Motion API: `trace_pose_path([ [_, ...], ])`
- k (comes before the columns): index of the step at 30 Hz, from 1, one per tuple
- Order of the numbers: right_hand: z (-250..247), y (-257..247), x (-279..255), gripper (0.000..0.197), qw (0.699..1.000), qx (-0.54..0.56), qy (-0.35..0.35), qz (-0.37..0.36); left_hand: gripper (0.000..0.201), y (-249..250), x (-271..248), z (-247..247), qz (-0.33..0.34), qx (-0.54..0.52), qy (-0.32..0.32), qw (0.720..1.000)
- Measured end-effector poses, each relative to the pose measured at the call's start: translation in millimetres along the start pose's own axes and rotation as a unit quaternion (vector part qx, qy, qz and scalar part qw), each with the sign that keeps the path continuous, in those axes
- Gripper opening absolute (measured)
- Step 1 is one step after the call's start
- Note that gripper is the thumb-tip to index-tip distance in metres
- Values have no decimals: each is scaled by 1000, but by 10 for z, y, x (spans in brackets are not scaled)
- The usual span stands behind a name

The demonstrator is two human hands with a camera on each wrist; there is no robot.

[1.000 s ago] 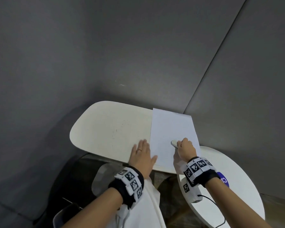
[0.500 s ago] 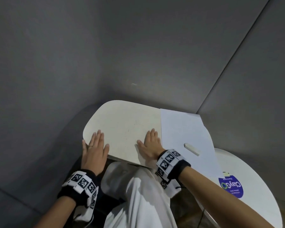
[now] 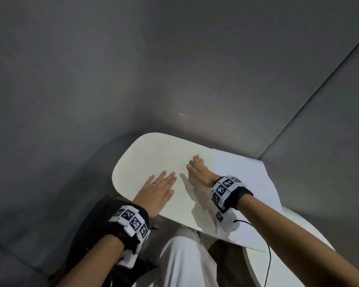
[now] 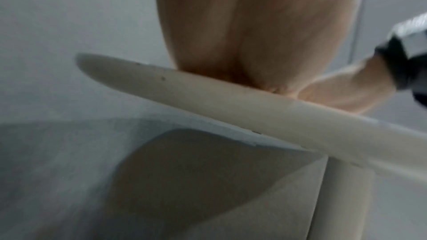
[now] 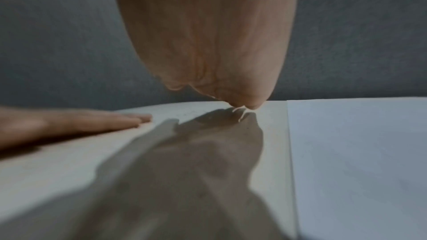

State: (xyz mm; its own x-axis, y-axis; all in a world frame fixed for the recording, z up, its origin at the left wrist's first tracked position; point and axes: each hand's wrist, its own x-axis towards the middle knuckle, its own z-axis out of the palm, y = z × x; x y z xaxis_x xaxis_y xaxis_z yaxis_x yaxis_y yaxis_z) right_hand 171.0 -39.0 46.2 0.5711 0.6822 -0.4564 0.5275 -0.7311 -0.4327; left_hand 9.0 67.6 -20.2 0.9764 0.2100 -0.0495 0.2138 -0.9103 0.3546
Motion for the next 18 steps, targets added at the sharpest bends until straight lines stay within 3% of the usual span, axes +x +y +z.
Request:
trace_pose_path([
  [2, 1, -53, 186, 75, 996, -87, -6, 2, 70, -63, -26, -68, 37, -117, 11, 992],
  [4, 92, -115, 273, 76, 985, -169, -12, -22, 54, -247, -21, -150, 1, -193, 63, 979],
  [6, 266, -131, 150, 67, 970, -210, -63, -109, 55, -463, 24, -208, -73, -185, 80, 977],
  [9, 364, 13, -121, 61, 951, -148, -167, -216, 59, -646, 151, -221, -170, -118, 69, 976],
  [11, 164, 83, -70, 56, 969, -65, -120, -208, 60, -585, 228, -198, -194, -36, 51, 979],
  [12, 39, 101, 44, 56, 980, -39, -67, -182, 59, -511, 244, -182, -176, -11, 47, 983],
  [14, -210, 139, 320, 57, 995, -15, 2, -103, 57, -366, 219, -124, -62, -9, 39, 997],
  [16, -341, 128, 589, 58, 998, -42, -3, -42, 60, -296, 153, -82, 56, -42, 20, 997],
  [18, -279, 31, 751, 57, 992, -121, -18, -22, 56, -340, 117, -90, 76, -128, 38, 988],
])
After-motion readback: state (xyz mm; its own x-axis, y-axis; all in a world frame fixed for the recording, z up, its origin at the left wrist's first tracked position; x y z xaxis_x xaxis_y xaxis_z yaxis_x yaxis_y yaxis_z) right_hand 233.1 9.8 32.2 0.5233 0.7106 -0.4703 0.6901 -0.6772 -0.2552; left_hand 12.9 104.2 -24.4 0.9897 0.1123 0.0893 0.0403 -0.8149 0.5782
